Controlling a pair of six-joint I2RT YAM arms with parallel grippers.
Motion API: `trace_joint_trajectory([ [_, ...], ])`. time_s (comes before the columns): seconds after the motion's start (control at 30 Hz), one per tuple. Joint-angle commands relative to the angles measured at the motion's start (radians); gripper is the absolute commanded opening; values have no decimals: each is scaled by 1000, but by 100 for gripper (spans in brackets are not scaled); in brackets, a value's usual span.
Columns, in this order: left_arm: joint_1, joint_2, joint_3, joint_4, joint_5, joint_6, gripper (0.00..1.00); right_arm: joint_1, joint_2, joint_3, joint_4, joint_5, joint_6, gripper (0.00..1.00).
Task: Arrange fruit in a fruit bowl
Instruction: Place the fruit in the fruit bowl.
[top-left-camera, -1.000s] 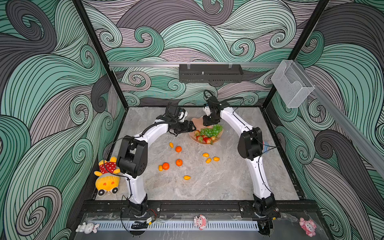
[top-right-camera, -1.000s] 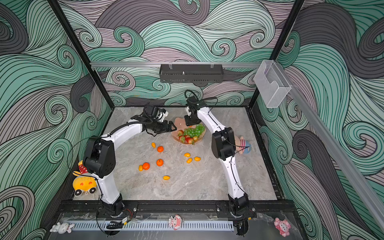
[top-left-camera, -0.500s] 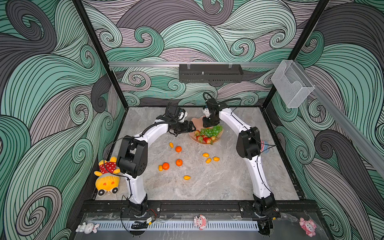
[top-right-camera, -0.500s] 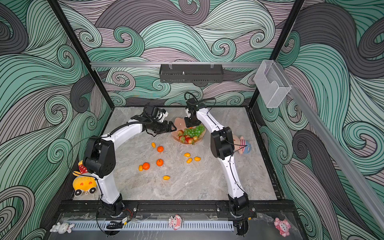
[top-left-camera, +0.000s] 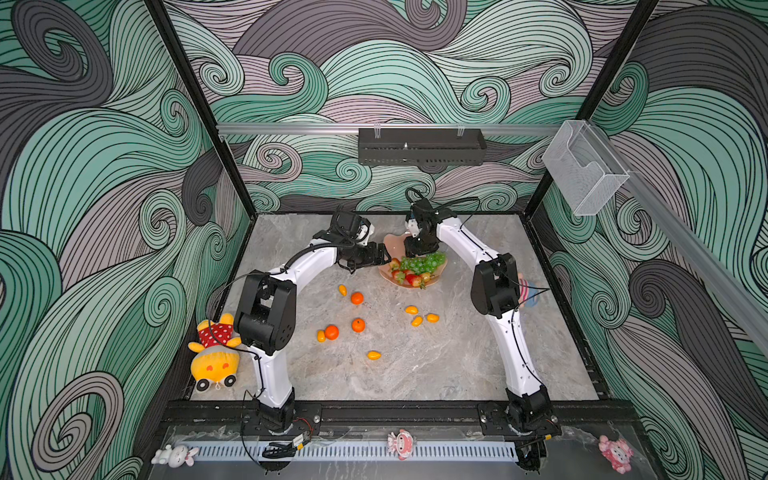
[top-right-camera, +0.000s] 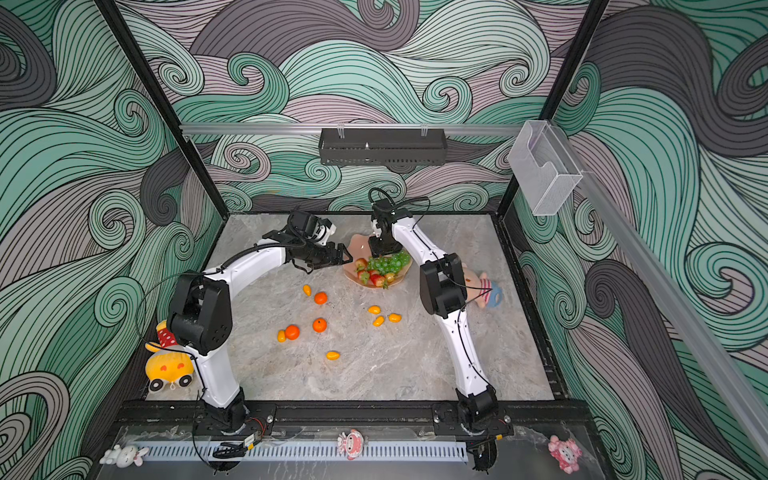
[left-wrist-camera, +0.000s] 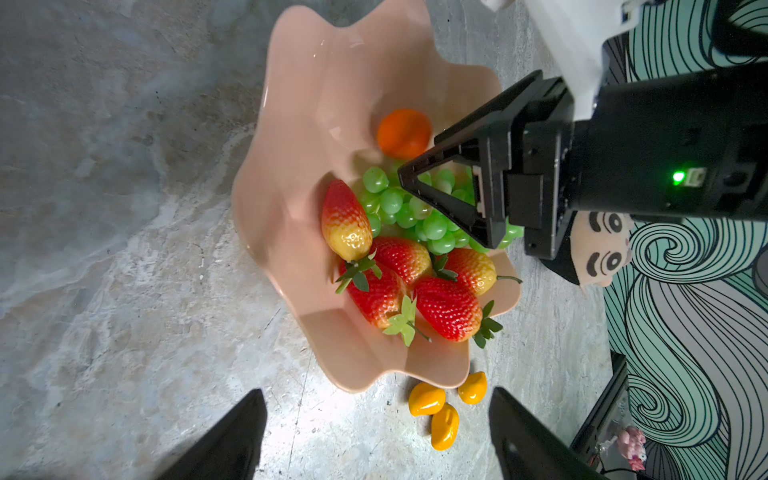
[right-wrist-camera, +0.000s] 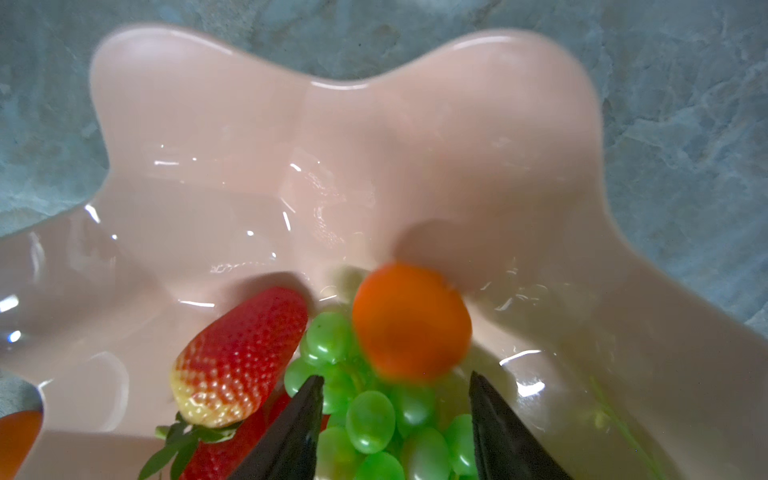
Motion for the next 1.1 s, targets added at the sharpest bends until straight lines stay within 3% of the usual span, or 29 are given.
trace_joint_trajectory([
  [0.0, 4, 8, 36, -28, -7, 16, 87, -5, -24, 27, -22, 3, -14, 64],
  [0.27, 2, -103, -6, -26, -61, -5, 87, -3, -151, 53, -19, -23, -17, 65],
  [0.43, -3, -242, -105, -5, -122, -50, 87, 13, -291, -39, 44, -37, -14, 65],
  [0.77, -8, -569, -394, 11, -245, -152, 86, 87, -654, -588, 371, -11, 47, 64],
  [1.07, -16, -822, -628, -21, -334, -234, 86, 314, -857, -1021, 605, 152, 122, 62],
])
